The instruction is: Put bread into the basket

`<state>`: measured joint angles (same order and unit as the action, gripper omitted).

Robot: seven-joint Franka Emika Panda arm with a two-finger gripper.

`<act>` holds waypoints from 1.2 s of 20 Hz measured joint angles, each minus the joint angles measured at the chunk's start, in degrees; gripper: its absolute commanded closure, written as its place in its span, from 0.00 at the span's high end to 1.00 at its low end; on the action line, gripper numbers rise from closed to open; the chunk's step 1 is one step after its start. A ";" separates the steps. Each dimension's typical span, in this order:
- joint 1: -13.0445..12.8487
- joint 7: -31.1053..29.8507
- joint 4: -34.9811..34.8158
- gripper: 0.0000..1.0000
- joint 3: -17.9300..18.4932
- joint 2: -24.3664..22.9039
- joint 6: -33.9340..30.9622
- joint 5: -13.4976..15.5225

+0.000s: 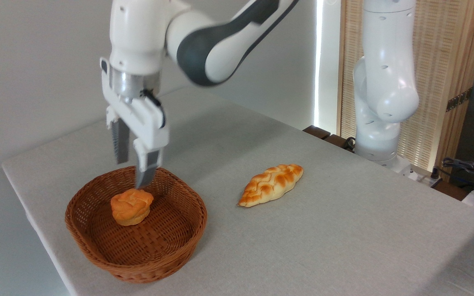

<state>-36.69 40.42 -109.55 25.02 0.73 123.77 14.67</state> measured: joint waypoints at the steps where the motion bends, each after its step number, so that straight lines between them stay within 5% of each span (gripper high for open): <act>1: 2.69 0.11 2.04 1.00 -1.01 -1.04 -5.25 0.00; 4: 13.33 0.56 7.42 1.00 -8.16 -2.77 -17.02 -0.97; 7: 20.07 0.63 9.58 1.00 -15.83 -2.48 -22.50 -7.63; 10: 21.19 0.14 13.79 1.00 -18.97 -0.38 -27.62 -10.85; 15: 24.98 -0.38 20.25 1.00 -19.07 2.05 -30.72 -9.78; 24: 25.99 -0.66 21.16 1.00 -19.42 1.93 -30.82 -9.59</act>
<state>-10.70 39.75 -88.38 5.61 2.65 92.95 5.08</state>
